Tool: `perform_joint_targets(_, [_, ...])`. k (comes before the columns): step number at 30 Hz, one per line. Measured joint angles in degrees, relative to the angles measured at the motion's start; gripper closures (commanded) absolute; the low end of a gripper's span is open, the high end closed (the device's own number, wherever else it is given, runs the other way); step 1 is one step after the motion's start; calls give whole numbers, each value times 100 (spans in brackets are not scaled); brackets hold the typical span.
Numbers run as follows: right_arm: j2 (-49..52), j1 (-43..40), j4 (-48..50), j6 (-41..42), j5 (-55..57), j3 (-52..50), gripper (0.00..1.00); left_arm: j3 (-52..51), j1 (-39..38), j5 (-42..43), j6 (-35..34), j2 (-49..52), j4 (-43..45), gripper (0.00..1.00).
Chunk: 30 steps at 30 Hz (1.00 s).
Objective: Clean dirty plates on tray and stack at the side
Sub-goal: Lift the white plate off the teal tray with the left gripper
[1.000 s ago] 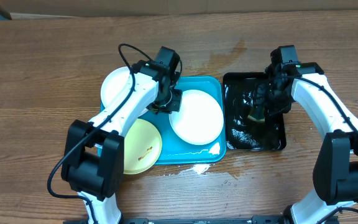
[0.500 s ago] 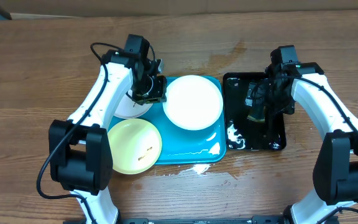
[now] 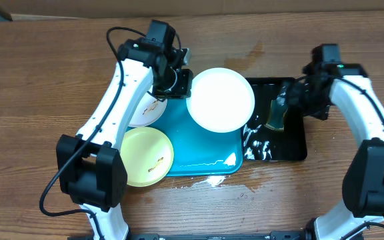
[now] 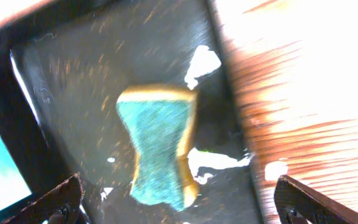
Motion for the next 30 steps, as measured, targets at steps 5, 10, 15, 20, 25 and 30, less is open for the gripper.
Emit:
perform_joint_targets(5, [0, -586, -90, 13, -76, 116, 0, 2, -291, -184, -122, 0, 295, 96])
perform_joint_targets(10, [0, -968, -109, 15, -92, 116, 0, 7, -535, -352, -313, 0, 577, 96])
perform_joint_targets(15, [0, -1010, -109, 15, -96, 116, 0, 17, -752, -837, -428, 0, 763, 96])
perform_joint_targets(20, [0, -1008, -109, 15, -131, 116, 0, 22, -1040, -1462, -455, 0, 988, 96])
perform_joint_targets(25, [0, -1008, -109, 15, -131, 116, 0, 22, -1351, -1952, -455, 0, 1239, 96])
perform_joint_targets(30, [0, -1008, -109, 15, -133, 116, 0, 26, -1679, -2623, -452, 0, 1451, 96])
